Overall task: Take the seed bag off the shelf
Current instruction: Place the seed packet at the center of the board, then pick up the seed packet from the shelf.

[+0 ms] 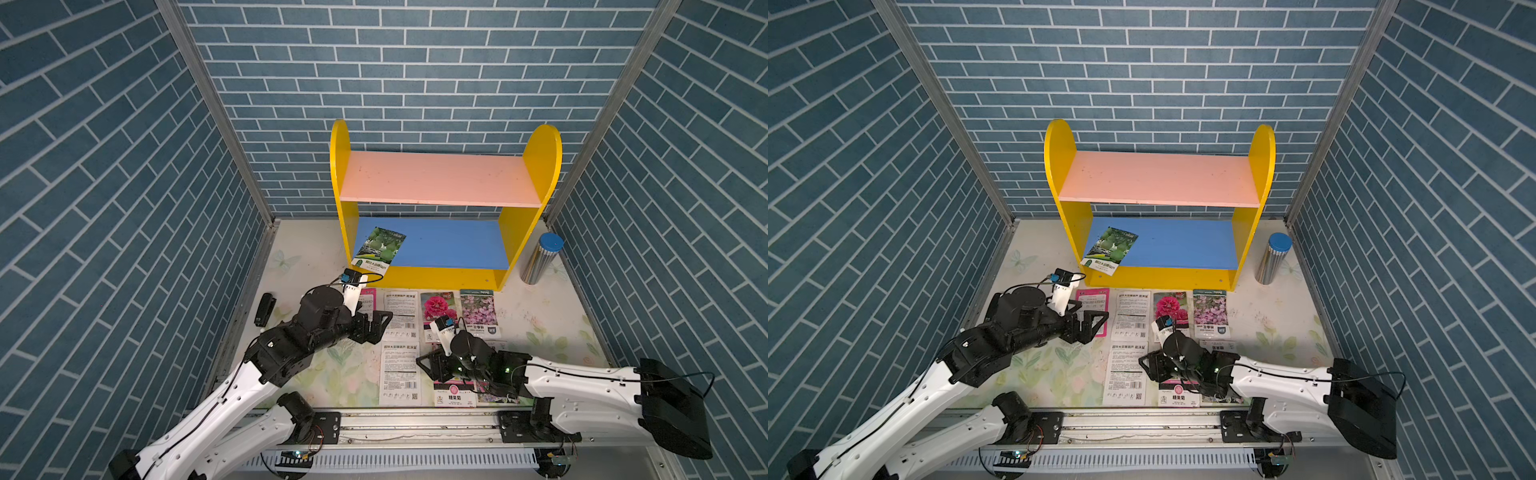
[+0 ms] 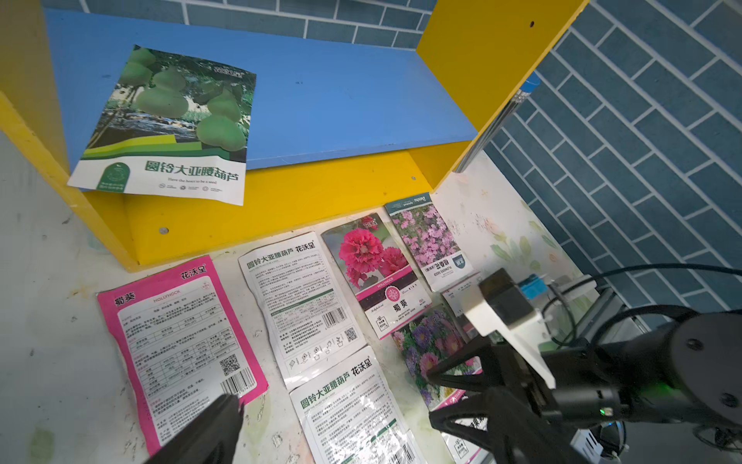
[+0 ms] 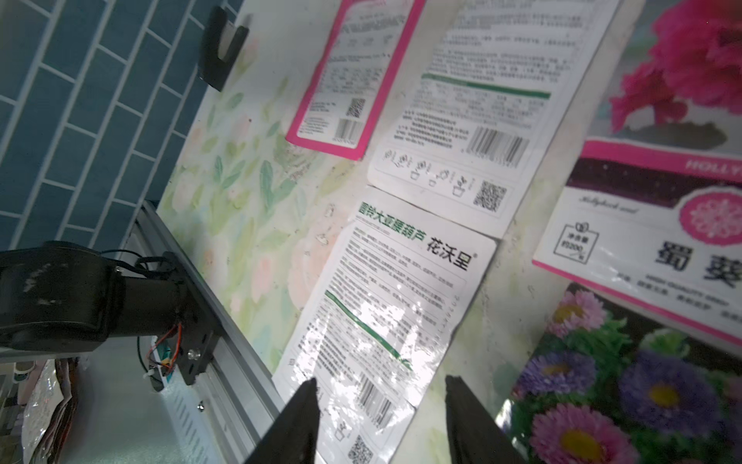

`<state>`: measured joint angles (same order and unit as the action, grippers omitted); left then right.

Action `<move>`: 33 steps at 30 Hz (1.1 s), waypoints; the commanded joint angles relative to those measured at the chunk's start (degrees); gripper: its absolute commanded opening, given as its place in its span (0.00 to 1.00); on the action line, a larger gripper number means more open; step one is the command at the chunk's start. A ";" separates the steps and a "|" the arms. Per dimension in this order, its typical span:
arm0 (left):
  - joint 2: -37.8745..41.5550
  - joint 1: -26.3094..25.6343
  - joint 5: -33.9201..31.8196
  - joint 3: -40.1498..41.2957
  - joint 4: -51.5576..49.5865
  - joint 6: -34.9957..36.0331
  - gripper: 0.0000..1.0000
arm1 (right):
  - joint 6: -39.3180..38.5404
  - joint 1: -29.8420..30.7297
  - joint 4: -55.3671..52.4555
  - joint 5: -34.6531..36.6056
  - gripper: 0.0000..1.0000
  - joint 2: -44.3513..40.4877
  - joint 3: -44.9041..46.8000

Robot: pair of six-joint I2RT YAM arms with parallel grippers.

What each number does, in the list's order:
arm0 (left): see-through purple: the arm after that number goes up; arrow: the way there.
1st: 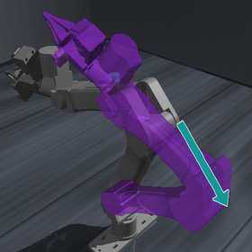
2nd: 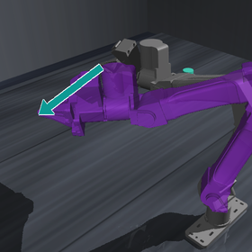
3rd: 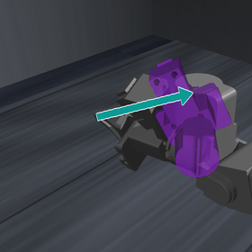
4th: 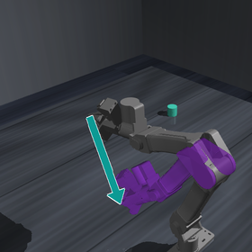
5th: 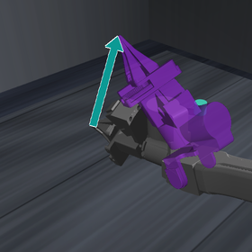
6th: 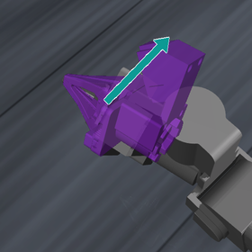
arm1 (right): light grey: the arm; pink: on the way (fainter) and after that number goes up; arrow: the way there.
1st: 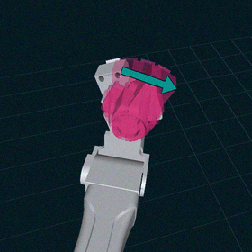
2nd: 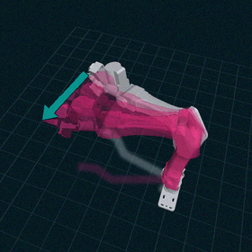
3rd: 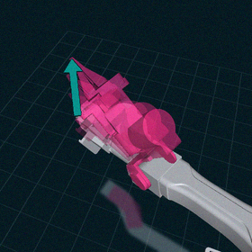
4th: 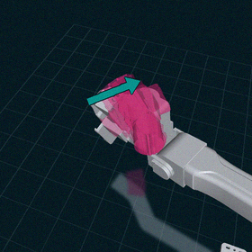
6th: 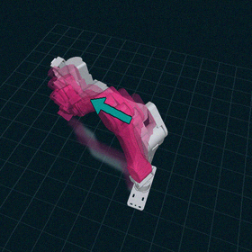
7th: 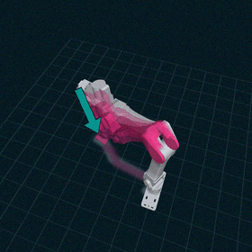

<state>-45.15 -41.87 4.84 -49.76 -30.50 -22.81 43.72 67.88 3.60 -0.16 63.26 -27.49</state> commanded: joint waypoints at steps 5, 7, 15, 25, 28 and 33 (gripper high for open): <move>-5.12 0.37 -9.09 -2.48 7.09 -1.45 1.00 | -15.53 0.11 -12.08 7.70 0.95 -5.10 -9.82; -7.49 0.36 -9.24 -3.12 9.31 -0.67 1.00 | -17.54 0.07 -13.04 9.91 1.00 -6.67 -11.74; -20.16 0.46 -13.14 -7.69 16.90 2.46 1.00 | -22.15 -2.67 -14.36 13.95 1.00 -12.38 -15.84; -38.35 8.38 -7.84 -17.40 20.78 4.28 0.99 | -22.19 -7.17 -12.12 12.76 1.00 -17.54 -14.27; -42.41 9.33 -8.28 -20.27 20.56 5.16 0.98 | -22.03 -7.97 -12.07 13.11 1.00 -18.18 -13.44; -47.39 10.49 -12.05 -22.99 19.80 5.67 0.98 | -21.42 -8.80 -11.17 14.54 0.99 -18.09 -11.82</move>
<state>-90.94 -32.18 -5.02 -71.29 -10.70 -18.35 23.53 59.57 -8.43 12.82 45.43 -40.49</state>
